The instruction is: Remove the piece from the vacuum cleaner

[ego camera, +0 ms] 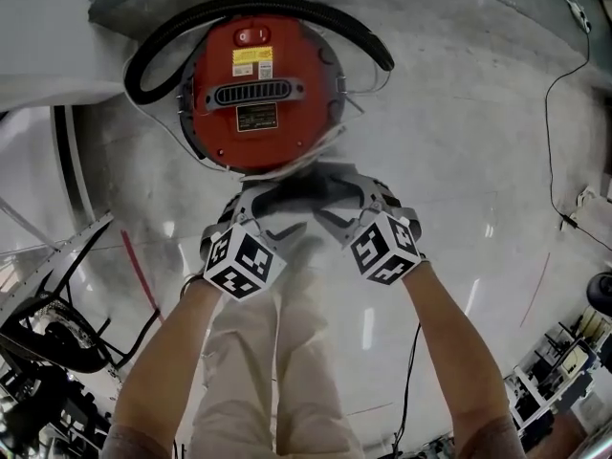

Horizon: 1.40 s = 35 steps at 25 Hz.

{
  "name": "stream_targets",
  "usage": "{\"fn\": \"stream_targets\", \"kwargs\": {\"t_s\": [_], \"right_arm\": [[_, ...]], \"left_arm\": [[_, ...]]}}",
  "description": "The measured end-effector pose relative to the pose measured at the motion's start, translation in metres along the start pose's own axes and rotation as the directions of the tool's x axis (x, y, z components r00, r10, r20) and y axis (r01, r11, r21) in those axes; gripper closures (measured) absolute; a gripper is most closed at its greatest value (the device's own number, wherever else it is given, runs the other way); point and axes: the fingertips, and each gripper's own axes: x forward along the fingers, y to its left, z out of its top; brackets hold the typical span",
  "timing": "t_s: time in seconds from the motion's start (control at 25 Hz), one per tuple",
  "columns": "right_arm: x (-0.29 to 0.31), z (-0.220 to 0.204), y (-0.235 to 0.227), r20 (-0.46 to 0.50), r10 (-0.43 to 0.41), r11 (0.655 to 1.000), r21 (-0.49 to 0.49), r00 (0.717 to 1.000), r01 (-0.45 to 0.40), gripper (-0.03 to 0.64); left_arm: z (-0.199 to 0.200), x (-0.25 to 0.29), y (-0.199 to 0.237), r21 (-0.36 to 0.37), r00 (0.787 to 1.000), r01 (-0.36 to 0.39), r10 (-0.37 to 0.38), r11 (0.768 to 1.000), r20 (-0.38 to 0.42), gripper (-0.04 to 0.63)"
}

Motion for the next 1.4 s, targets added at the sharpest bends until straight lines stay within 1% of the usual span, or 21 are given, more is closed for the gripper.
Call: {"fn": "stream_targets", "kwargs": {"t_s": [0.04,0.08,0.12,0.16,0.24,0.28,0.4,0.48,0.56,0.72,0.76,0.8,0.84,1.0,1.16,1.32,1.4], "right_arm": [[0.001,0.000,0.000,-0.005,0.017,1.000,-0.004,1.000,-0.017,0.379],[0.002,-0.001,0.001,-0.010,0.032,0.999,-0.001,0.999,-0.032,0.380],[0.003,-0.002,0.002,-0.014,0.047,0.999,0.006,0.999,-0.047,0.380],[0.004,-0.003,0.002,-0.018,0.061,0.998,0.009,0.998,-0.061,0.382],[0.005,-0.006,0.003,-0.040,0.090,0.996,-0.012,0.995,-0.090,0.382],[0.005,-0.010,0.004,-0.066,0.105,0.993,-0.041,0.992,-0.108,0.382],[0.010,-0.017,0.010,-0.145,0.123,0.976,-0.164,0.982,-0.146,0.440],[0.012,-0.017,0.012,-0.159,0.119,0.967,-0.208,0.980,-0.151,0.440],[0.012,-0.016,0.011,-0.160,0.116,0.964,-0.219,0.980,-0.150,0.440],[0.011,-0.018,0.012,-0.169,0.123,0.964,-0.212,0.978,-0.158,0.448],[0.011,-0.019,0.014,-0.176,0.128,0.964,-0.210,0.976,-0.164,0.473],[0.010,-0.021,0.016,-0.180,0.131,0.964,-0.206,0.975,-0.167,0.519],[0.011,-0.022,0.018,-0.178,0.130,0.966,-0.198,0.975,-0.164,0.535],[0.013,-0.019,0.019,-0.153,0.106,0.981,-0.148,0.982,-0.129,0.537],[0.014,-0.016,0.019,-0.141,0.092,0.987,-0.115,0.986,-0.109,0.540],[0.012,-0.017,0.020,-0.128,0.068,0.995,-0.068,0.989,-0.077,0.545],[0.012,-0.019,0.021,-0.129,0.060,0.997,-0.045,0.990,-0.066,0.554]], "left_arm": [[-0.002,0.002,0.001,0.005,1.000,0.001,-0.001,1.000,-0.010,0.280],[-0.004,0.002,0.002,0.002,1.000,0.000,0.000,1.000,-0.014,0.312],[-0.006,0.003,0.004,-0.007,1.000,-0.002,0.001,1.000,-0.014,0.360],[-0.006,0.003,0.006,-0.015,1.000,0.000,0.000,1.000,-0.013,0.372],[-0.005,0.004,0.006,-0.018,1.000,0.008,-0.008,1.000,-0.014,0.373],[-0.004,0.004,0.006,-0.016,1.000,0.011,-0.011,1.000,-0.015,0.373],[-0.003,0.004,0.006,-0.011,1.000,0.020,-0.020,1.000,-0.021,0.377],[-0.004,0.003,0.006,-0.008,0.999,0.026,-0.027,1.000,-0.024,0.380],[-0.004,0.003,0.006,-0.006,0.999,0.033,-0.034,0.999,-0.025,0.383],[-0.005,0.003,0.005,-0.005,0.998,0.041,-0.042,0.999,-0.037,0.390],[-0.005,0.004,0.004,-0.005,0.998,0.045,-0.045,0.999,-0.044,0.399],[-0.006,0.004,0.002,-0.006,0.998,0.048,-0.049,0.999,-0.049,0.415],[-0.008,0.004,0.001,-0.008,0.997,0.050,-0.050,0.999,-0.053,0.429],[-0.010,0.001,0.002,-0.024,0.998,0.043,-0.044,0.999,-0.049,0.439],[-0.012,-0.002,0.004,-0.037,0.998,0.034,-0.035,0.999,-0.046,0.448],[-0.014,-0.003,0.000,-0.082,0.999,0.005,-0.008,0.997,-0.036,0.474],[-0.016,-0.004,-0.002,-0.098,0.999,-0.008,0.004,0.995,-0.038,0.506]]}}
